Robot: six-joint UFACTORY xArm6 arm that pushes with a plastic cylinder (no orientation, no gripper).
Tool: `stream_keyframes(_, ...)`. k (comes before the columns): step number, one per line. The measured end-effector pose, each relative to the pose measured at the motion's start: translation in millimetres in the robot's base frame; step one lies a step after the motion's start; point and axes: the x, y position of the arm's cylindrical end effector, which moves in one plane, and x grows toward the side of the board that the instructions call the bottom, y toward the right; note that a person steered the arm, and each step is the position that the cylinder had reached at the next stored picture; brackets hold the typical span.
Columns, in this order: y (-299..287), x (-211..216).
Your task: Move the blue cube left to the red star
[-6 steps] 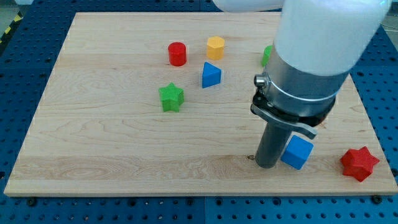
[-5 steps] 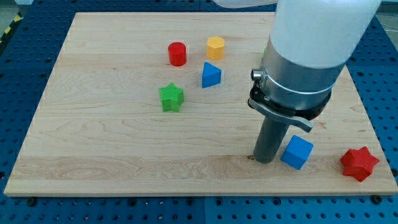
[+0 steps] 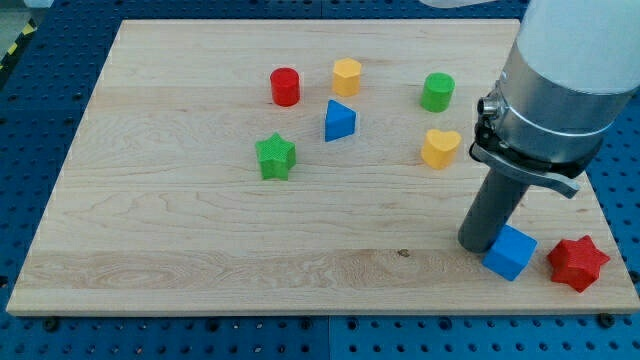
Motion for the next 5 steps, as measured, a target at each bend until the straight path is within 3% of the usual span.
stream_keyframes(5,24,11)
